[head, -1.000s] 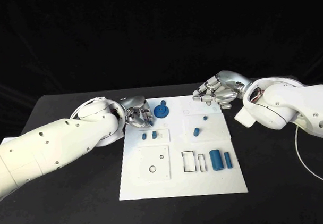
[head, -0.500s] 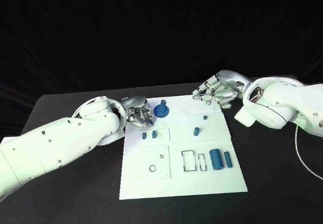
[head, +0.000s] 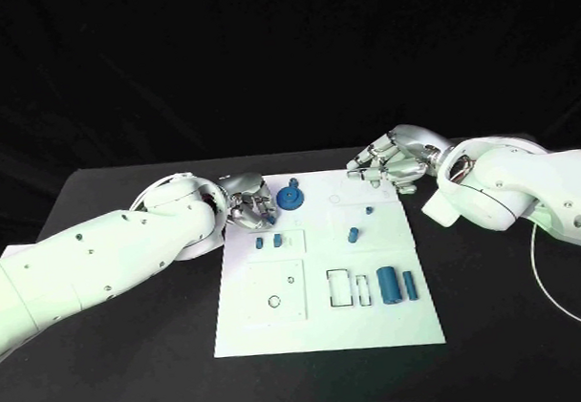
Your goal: Assemble the parts on the task board
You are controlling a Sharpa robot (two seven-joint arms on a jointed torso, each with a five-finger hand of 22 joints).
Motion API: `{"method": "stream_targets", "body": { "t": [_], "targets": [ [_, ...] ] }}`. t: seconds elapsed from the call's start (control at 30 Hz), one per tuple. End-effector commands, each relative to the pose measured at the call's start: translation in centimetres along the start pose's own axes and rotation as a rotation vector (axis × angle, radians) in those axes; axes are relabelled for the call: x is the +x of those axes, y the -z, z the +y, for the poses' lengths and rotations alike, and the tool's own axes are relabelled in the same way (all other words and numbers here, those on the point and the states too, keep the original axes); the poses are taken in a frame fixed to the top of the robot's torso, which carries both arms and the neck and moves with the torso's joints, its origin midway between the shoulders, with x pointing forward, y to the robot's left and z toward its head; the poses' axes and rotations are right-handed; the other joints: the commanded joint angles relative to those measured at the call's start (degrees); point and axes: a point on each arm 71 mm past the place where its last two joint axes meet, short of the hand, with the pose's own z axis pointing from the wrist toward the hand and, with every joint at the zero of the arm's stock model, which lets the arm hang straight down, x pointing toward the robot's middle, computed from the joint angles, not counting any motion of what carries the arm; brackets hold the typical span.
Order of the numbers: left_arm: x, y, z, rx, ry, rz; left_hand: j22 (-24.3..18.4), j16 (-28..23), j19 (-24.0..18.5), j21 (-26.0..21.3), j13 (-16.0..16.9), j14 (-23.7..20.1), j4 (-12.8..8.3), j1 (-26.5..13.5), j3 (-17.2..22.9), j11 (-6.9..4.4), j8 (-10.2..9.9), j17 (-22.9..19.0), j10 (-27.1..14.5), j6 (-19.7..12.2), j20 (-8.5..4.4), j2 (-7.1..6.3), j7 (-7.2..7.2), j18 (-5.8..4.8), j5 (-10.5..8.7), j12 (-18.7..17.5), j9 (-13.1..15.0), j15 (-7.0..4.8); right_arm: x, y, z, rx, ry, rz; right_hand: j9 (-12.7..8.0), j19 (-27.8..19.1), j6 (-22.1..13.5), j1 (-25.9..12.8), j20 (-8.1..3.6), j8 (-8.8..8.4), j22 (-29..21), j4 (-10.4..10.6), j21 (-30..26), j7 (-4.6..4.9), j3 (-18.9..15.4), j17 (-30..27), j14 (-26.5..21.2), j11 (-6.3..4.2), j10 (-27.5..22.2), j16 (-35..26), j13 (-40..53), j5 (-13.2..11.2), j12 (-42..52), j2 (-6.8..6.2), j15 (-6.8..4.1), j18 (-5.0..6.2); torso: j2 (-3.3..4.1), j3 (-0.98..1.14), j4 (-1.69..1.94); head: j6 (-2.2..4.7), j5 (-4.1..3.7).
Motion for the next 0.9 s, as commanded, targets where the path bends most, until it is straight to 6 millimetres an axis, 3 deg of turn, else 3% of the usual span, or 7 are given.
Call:
{"method": "stream_targets", "body": {
  "t": [0.03, 0.5, 0.63, 0.77, 0.9],
  "targets": [
    [0.1, 0.0, -0.4, 0.021, 0.013, 0.001, 0.0, -0.1, -0.2, -0.2, -0.1, 1.3, -0.1, -0.9, 0.4, 0.12, -0.5, -0.1, -0.7, -0.6, 0.33, -0.16, -0.04, -0.78, 0.08, -0.5, -0.2, 0.36, 0.1, 0.0, 0.0, -0.007, 0.0, 0.009, 0.0, -0.3, 0.1, 0.3, 0.04, 0.27, 0.0, 0.1, -0.2, 0.18, 0.0, 0.0, 1.3, -0.12, -0.3, -0.2, -0.1, 0.4, -0.3, 0.38, 0.15, 1.0, -0.01, -0.04, 0.06, -0.04, 0.02],
    [-0.2, 0.1, -0.2, 0.018, 0.022, -0.031, 0.1, -0.2, -0.4, -0.5, -0.4, 1.1, -0.4, -1.7, 1.0, 0.65, -0.8, -0.6, -2.4, -3.1, 0.79, -0.99, 0.35, -0.71, 0.06, -1.6, -1.3, 0.8, -0.1, 0.0, -0.2, -0.001, 0.007, -0.001, 0.0, -0.6, 0.0, 0.7, 0.03, 0.24, -0.7, 0.1, -0.6, 0.22, 0.0, -0.4, 1.2, -0.12, -0.5, -0.7, -0.3, 1.4, -0.3, 0.41, 0.14, 1.11, -0.03, -0.06, 0.03, 0.04, 0.15],
    [-0.2, 0.4, 0.1, 0.014, 0.023, -0.032, -0.4, -0.3, -0.8, -1.3, -0.6, 1.0, -0.5, -1.9, 1.0, 0.89, -0.8, -1.0, -3.4, -4.1, 0.96, -1.49, 0.48, -0.54, 0.05, -2.1, -1.6, 1.0, -0.4, 0.0, -0.3, -0.004, 0.052, -0.012, -0.1, -1.7, -0.4, 1.7, 0.08, 0.07, -3.3, -0.2, -2.1, 0.43, 0.4, -1.4, 1.0, 0.03, -2.1, -1.9, -1.6, 1.8, -2.0, 0.09, 0.27, 1.54, -0.04, -0.09, -0.02, 0.13, 0.14],
    [-0.4, 1.0, 0.7, 0.008, 0.022, -0.028, -1.1, -0.6, -1.3, -2.5, -0.7, 0.7, -0.6, -2.7, 0.2, 0.99, -0.8, -1.6, -4.2, -5.8, 1.15, -2.65, 0.2, -0.29, 0.23, -2.4, -2.1, 1.13, -0.7, 0.1, -0.6, -0.009, 0.126, -0.015, 0.0, -1.1, -0.3, 4.4, 0.24, 0.19, -3.2, -0.8, -2.2, 0.88, 2.6, -4.6, 0.7, 0.7, -6.2, -5.1, -8.2, -0.1, -10.3, 0.18, 0.55, 1.46, -0.04, -0.07, 0.03, 0.27, 0.0],
    [-0.7, 1.9, 1.7, -0.009, 0.039, -0.025, -1.9, -0.7, -1.7, -3.6, -0.7, 0.6, -0.6, -3.1, -0.8, 1.09, -0.6, -2.0, -4.9, -6.3, 1.25, -3.17, 0.07, -0.05, 0.49, -2.6, -2.2, 1.19, -1.1, 0.2, -0.9, -0.015, 0.234, -0.016, 0.0, -1.6, 0.8, 6.4, 0.8, 0.52, -5.4, -1.5, -3.6, 1.37, 5.3, -7.1, 0.4, 1.62, -5.9, -7.6, -17.6, -3.3, -19.2, -1.64, 1.38, 1.91, -0.13, -0.09, 0.07, 0.27, -0.14]
  ]
}}
